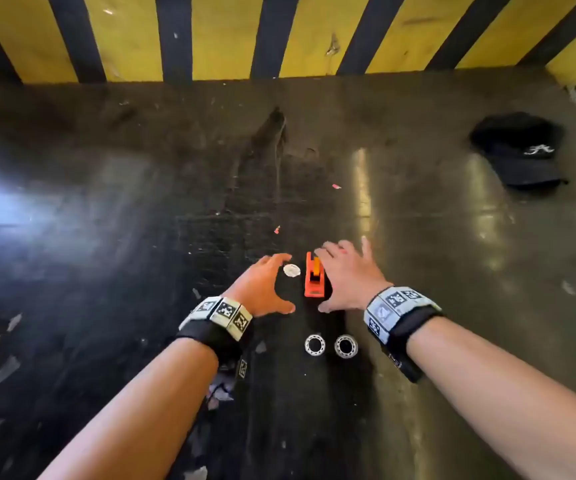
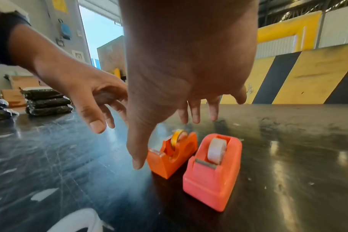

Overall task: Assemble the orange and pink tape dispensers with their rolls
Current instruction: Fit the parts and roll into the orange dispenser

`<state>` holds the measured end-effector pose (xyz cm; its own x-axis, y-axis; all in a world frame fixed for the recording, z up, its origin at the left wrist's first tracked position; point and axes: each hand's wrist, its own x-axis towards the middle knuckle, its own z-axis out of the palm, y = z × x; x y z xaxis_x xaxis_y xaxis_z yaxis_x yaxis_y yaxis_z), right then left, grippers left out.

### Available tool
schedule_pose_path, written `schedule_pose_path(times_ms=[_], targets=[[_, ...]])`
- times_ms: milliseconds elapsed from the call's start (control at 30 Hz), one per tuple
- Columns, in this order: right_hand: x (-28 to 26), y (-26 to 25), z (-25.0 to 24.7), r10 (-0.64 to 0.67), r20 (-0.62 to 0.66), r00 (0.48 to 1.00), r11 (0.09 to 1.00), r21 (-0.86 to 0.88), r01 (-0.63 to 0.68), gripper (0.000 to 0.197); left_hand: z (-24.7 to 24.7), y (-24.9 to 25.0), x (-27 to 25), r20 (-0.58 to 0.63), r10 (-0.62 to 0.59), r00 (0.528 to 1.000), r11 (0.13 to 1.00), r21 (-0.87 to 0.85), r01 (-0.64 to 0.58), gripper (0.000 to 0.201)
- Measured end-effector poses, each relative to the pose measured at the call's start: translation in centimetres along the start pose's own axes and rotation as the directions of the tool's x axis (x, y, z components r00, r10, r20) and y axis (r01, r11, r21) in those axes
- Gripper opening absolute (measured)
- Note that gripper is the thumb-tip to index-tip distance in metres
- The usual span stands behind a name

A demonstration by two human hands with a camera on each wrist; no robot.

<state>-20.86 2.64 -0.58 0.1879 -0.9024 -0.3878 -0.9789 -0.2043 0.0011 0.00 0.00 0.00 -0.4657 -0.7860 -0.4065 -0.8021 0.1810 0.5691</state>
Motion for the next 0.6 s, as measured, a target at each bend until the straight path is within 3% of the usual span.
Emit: schedule_pose_path(times_ms=[100,233,433,600], targets=[[1.5,-0.9,0.7,0.008,0.024,1.0,0.997,-0.081,-0.006,0.111,0.7,-0.8,0.8,0.033,-0.028,0.999,1.0,0.008,0.027,0.108],[1.8,-1.0,1.4,-0.011,-0.062,0.998,1.0,-0.009,0.01,0.095,1.5,-2.1,0.6,0.042,-0.041,0.998,0.999,-0.026,0.042,0.105],[-1.8,-0.9,1.4,-0.071,-0.219,0.973,0.954,0.27,0.131,0.095,1.0,-1.4,-1.2,0.009,0.014,1.0,0.998,-0.063,-0.013,0.117],[-5.4,-0.7,1.1,-0.152,-0.275,0.949,0.841,0.468,0.271,0.093,1.5,0.8,-3.2,0.021,0.098,0.995,0.995,-0.026,-0.098,0.116]])
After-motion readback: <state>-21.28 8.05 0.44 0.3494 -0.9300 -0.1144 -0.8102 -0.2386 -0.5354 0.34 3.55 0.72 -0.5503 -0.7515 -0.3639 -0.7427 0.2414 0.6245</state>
